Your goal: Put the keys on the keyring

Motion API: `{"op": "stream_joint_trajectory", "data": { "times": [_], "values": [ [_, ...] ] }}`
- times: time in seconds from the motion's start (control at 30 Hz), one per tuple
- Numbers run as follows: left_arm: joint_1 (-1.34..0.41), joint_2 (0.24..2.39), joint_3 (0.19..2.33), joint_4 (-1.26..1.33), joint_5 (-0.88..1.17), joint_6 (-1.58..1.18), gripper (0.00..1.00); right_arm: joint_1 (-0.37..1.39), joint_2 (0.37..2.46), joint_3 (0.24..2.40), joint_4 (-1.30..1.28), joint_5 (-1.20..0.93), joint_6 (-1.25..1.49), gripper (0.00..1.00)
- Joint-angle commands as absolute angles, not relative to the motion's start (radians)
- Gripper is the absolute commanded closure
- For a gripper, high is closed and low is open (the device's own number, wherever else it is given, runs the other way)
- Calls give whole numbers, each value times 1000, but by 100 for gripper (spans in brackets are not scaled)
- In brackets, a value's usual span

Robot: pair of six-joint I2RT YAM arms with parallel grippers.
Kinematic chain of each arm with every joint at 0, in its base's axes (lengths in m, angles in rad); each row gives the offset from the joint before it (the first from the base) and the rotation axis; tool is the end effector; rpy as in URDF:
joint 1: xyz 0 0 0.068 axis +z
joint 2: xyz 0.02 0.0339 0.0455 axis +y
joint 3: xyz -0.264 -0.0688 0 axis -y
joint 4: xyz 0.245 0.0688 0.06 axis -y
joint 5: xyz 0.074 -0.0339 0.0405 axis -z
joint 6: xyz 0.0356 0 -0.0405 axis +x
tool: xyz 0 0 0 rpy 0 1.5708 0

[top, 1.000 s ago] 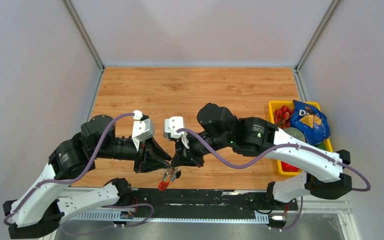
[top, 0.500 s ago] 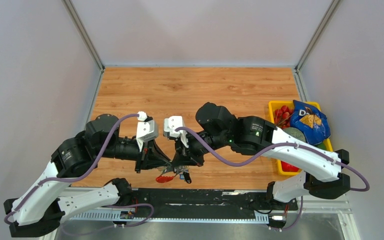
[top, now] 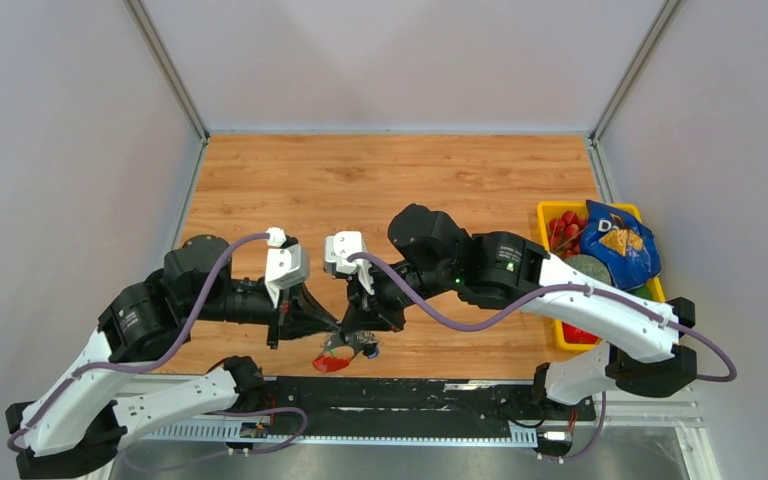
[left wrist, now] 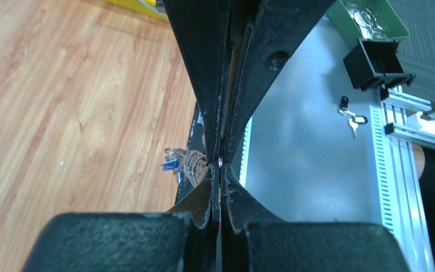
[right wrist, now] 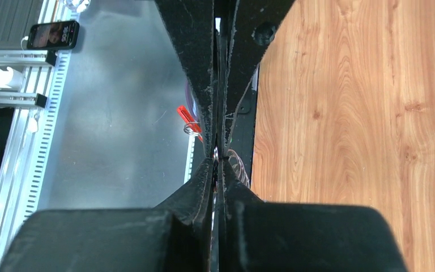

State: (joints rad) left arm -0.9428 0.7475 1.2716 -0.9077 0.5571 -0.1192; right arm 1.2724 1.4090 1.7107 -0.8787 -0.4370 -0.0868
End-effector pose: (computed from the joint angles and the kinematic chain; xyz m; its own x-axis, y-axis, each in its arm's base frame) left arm 0.0465 -0.0961 0.4285 -0.3343 0.2886 -0.8972 0.9418 0.1372 -0.3068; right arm 0.0687 0.2746 0.4462 -0.0757 -0.5131 -0.8550 -0.9805 -0.1176 0.1573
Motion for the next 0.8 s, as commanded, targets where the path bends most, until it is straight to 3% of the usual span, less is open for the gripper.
{"op": "stream_joint_trajectory", "data": {
  "times": [0.0, 0.1, 0.23, 0.43, 0.77],
  "values": [
    [-944, 692, 1249, -690, 505, -148, 100, 1275, 1341, 1714, -761, -441, -71, 91],
    [-945, 659, 1225, -610, 472, -158, 100, 1275, 1287, 1686, -707, -411, -63, 74],
    [-944, 606, 1182, -500, 441, -172, 100, 1275, 1190, 1618, -609, -334, -67, 64],
    [-944, 562, 1117, -362, 429, -185, 100, 1276, 1073, 1500, -431, -240, -99, 66],
    [-944, 521, 1035, -177, 427, -214, 100, 1282, 1109, 1498, -365, -239, -181, 74]
  ]
}}
